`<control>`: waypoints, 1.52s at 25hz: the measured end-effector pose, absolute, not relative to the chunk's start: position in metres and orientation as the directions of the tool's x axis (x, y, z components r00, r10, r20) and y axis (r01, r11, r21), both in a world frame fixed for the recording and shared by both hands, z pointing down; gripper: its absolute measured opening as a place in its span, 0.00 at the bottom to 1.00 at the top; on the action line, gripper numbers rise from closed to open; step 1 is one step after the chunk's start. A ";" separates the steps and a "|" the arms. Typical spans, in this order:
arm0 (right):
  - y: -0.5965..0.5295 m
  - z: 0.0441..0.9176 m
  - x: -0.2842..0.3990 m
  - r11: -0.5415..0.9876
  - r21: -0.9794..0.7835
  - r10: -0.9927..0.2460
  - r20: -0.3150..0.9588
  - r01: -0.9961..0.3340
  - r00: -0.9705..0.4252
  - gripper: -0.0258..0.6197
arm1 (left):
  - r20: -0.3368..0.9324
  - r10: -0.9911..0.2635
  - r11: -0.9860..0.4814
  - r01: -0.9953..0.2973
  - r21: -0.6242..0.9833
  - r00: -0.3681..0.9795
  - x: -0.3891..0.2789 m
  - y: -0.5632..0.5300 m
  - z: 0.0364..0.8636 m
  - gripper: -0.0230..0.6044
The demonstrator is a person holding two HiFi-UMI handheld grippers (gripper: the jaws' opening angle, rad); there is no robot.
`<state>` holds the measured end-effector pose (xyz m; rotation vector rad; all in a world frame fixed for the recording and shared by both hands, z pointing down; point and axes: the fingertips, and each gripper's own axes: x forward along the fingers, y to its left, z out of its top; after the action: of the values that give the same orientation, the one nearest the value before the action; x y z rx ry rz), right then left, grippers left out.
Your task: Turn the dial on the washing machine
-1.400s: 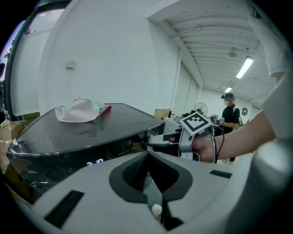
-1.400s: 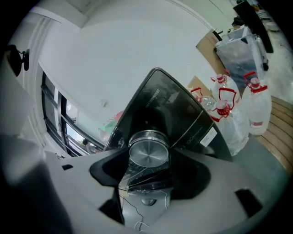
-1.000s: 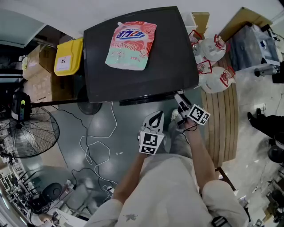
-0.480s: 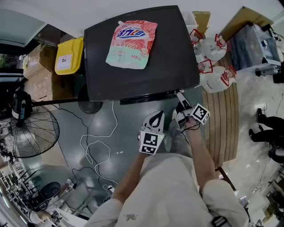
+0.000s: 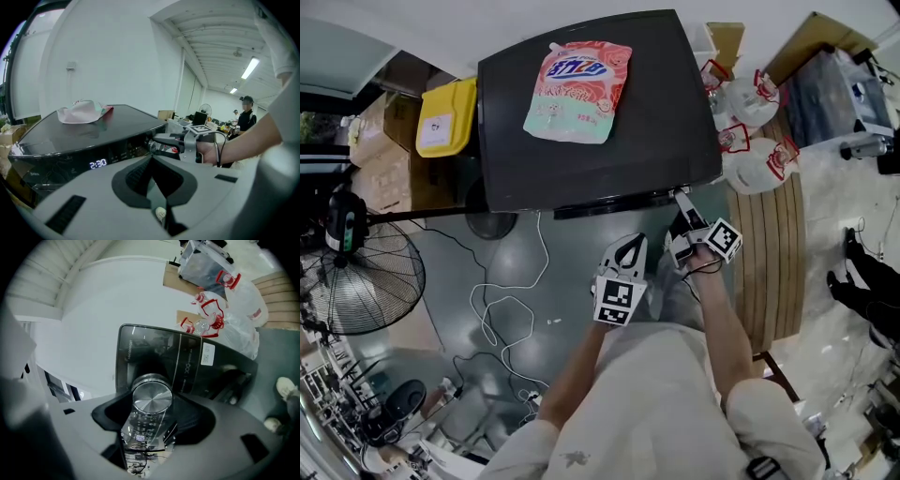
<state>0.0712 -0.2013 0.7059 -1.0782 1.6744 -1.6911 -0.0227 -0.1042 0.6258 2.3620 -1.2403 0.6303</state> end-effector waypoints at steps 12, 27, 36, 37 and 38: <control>-0.192 0.702 0.072 0.034 -0.847 -0.736 0.337 -0.530 -0.587 0.59 | 0.551 -0.660 -0.532 -0.836 0.137 0.510 -0.023 -0.098 0.625 0.06; -0.192 0.707 0.074 0.304 -0.294 -0.693 0.584 -0.906 -0.423 0.61 | 0.552 -0.657 -0.540 -0.831 0.131 0.514 -0.024 -0.095 0.625 0.06; -0.197 0.707 0.071 0.338 -0.129 -0.715 0.609 -0.932 -0.344 0.59 | 0.559 -0.660 -0.530 -0.838 0.127 0.502 -0.026 -0.093 0.627 0.06; -0.198 0.707 0.070 0.331 -0.139 -0.717 0.606 -0.933 -0.344 0.59 | 0.560 -0.660 -0.529 -0.839 0.127 0.501 -0.026 -0.092 0.627 0.06; -0.199 0.707 0.070 0.320 -0.148 -0.720 0.604 -0.936 -0.342 0.58 | 0.561 -0.660 -0.528 -0.839 0.127 0.500 -0.026 -0.092 0.628 0.06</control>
<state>0.0704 -0.1988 0.7070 -1.9471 2.8749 -0.8990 -0.0262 -0.0916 0.6276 2.3633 -1.2447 0.6426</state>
